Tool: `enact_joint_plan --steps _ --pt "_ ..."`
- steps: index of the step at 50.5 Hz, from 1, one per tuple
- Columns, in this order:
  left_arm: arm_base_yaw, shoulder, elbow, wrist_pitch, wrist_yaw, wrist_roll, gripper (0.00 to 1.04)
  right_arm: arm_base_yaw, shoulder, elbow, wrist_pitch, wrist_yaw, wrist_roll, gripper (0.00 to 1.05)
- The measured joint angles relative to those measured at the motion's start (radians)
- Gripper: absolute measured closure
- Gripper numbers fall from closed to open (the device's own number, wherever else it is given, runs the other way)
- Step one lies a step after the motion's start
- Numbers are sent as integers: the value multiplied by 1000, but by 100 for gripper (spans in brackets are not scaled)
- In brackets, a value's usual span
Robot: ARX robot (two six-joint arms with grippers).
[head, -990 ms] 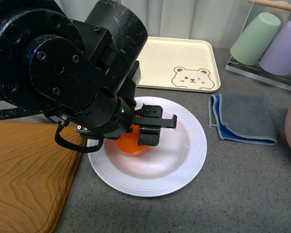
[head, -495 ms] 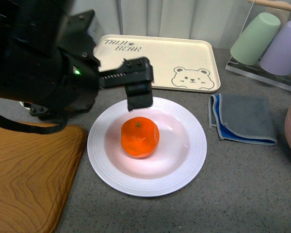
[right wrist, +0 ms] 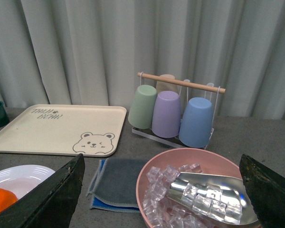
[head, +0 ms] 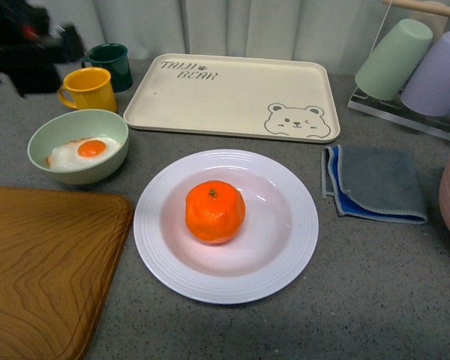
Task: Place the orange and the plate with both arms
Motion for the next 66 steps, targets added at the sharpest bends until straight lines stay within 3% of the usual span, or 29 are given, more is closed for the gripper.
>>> enact_joint_plan --steps 7,13,39,41,46,66 --pt "54 -107 -100 -18 49 24 82 0 0 0 0 -3 0 9" --pt "94 -241 -149 -130 86 30 101 0 0 0 0 -2 0 9" --pt "223 -707 -315 -412 221 41 101 0 0 0 0 -2 0 9" --pt "264 -752 -323 -448 282 42 101 0 0 0 0 -2 0 9" --pt "308 -839 -335 -518 295 42 101 0 0 0 0 -2 0 9" --pt "311 -1115 -336 -767 300 42 101 0 0 0 0 -3 0 9"
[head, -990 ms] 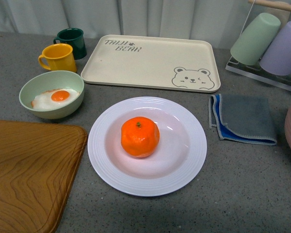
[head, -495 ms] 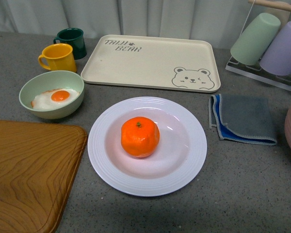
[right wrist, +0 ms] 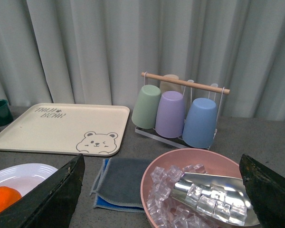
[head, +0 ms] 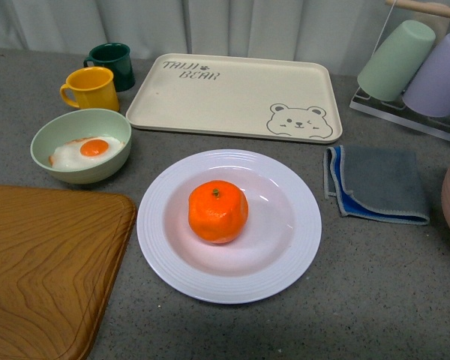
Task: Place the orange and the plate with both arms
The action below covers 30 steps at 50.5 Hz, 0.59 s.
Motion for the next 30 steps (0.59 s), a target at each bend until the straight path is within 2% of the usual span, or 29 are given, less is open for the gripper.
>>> enact_joint_plan --steps 30 --pt "0 -277 0 -268 0 0 101 0 0 0 0 0 0 9"
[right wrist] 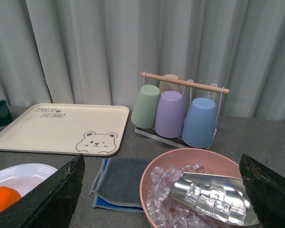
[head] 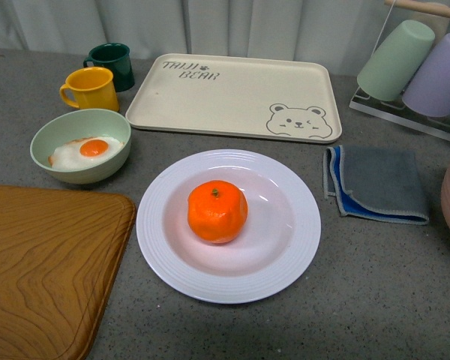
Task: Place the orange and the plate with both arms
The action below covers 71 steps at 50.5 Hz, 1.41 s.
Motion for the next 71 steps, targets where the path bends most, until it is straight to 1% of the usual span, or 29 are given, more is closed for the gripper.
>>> enact_joint_plan --steps 11,14,15,27,33,34,37,38,42,43,53,54,56,57,59,64,66,68,69,71 --pt "0 -62 0 -63 0 0 101 0 0 0 0 0 0 9" --pt "0 -168 0 -204 3 0 101 0 0 0 0 0 0 9" --pt "0 -199 0 -224 3 0 101 0 0 0 0 0 0 9" --pt "0 -225 0 -233 3 0 100 0 0 0 0 0 0 9" --pt "0 -226 0 -233 3 0 79 0 0 0 0 0 0 9" --pt "0 -226 0 -233 3 0 77 0 0 0 0 0 0 9" --pt "0 -226 0 -233 3 0 66 0 0 0 0 0 0 9" --pt "0 -226 0 -233 3 0 65 0 0 0 0 0 0 9" --pt "0 -227 0 -233 3 0 50 0 0 0 0 0 0 9" --pt "0 -227 0 -233 3 0 49 0 0 0 0 0 0 9" --pt "0 -226 0 -233 3 0 14 0 0 0 0 0 0 9" --pt "0 -226 0 -233 3 0 13 0 0 0 0 0 0 9" --pt "0 -227 0 -233 3 0 6 0 0 0 0 0 0 9" --pt "0 -227 0 -233 3 2 5 0 0 0 0 0 0 9" --pt "0 -227 0 -233 3 2 7 0 0 0 0 0 0 9" --pt "0 -227 0 -233 3 3 7 0 1 0 -1 5 -3 9" --pt "0 -226 0 -233 3 3 7 36 26 10 -29 125 -59 9" --pt "0 -227 0 -233 3 3 7 64 72 14 -17 220 -127 9" --pt "0 -227 0 -233 2 3 7 72 100 14 -3 244 -152 9" --pt "0 -227 0 -233 3 3 7 77 148 16 26 251 -177 9"
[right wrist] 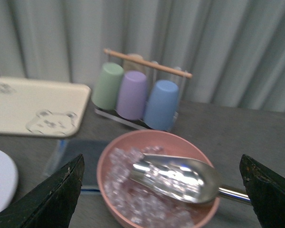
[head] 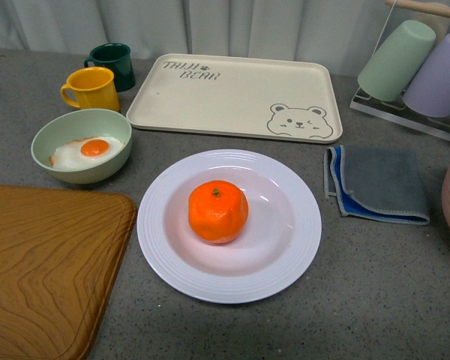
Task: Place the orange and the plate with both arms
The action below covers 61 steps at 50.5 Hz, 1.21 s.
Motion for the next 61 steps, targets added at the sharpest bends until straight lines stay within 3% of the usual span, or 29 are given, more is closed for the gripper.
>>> enact_joint_plan --steps 7,14,39,55,61 --pt "0 0 0 0 0 0 7 45 327 39 227 -53 21 9" --pt "0 0 0 0 0 0 7 85 807 151 436 -181 210 9" --pt "0 0 0 0 0 0 7 47 1526 469 439 -668 675 9" --pt "0 0 0 0 0 0 7 58 1733 613 337 -856 794 9" --pt "0 0 0 0 0 0 7 73 1797 663 276 -855 793 9"
